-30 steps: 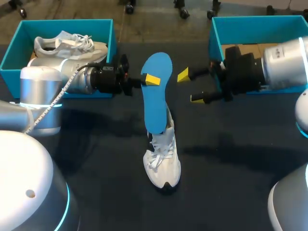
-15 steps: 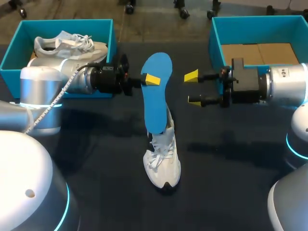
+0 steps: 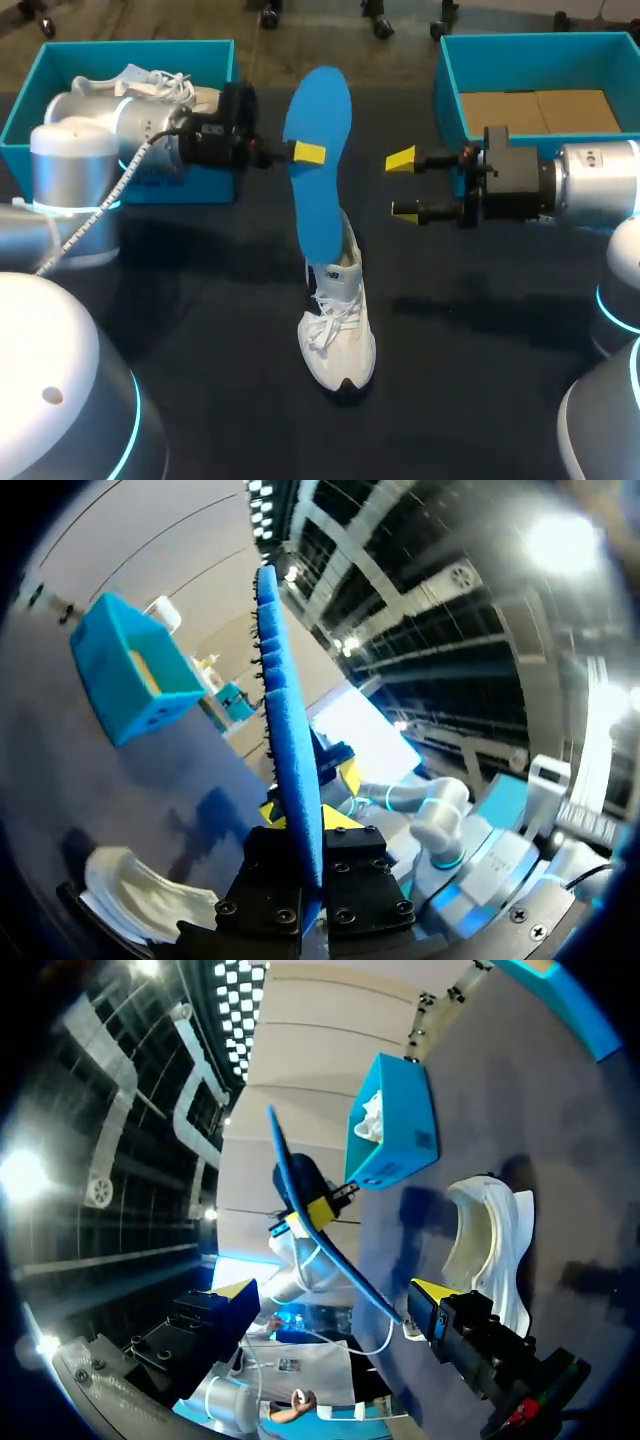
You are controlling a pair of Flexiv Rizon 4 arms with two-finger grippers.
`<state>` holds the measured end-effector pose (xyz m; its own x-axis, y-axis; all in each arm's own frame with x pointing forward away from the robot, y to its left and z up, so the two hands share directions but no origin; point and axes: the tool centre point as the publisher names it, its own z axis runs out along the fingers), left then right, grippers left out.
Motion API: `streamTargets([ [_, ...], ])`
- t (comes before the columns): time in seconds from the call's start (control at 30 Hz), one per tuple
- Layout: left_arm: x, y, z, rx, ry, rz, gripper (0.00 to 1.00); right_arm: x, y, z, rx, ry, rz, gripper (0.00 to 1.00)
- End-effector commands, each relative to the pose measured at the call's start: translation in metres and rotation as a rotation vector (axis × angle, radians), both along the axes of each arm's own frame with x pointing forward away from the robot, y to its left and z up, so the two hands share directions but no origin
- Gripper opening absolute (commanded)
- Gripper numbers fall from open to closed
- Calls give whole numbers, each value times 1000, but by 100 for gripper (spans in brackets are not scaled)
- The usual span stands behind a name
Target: Take the shoe out of the shoebox, open the shoe tongue, remove and reinsert the insole, then place the shoe into the shoebox
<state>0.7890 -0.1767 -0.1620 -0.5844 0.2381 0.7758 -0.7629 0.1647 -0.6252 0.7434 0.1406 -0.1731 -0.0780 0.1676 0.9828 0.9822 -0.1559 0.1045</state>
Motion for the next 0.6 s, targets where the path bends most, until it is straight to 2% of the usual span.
streamTargets([
  [0.03,2,7,13,-30,-130,20,0,1,2,0,-1,0,-1,100],
  [0.33,6,10,20,-32,-445,91,0,1,2,0,-1,0,-1,100],
  [0.6,12,10,18,-51,-835,166,0,1,2,0,-1,0,-1,100],
])
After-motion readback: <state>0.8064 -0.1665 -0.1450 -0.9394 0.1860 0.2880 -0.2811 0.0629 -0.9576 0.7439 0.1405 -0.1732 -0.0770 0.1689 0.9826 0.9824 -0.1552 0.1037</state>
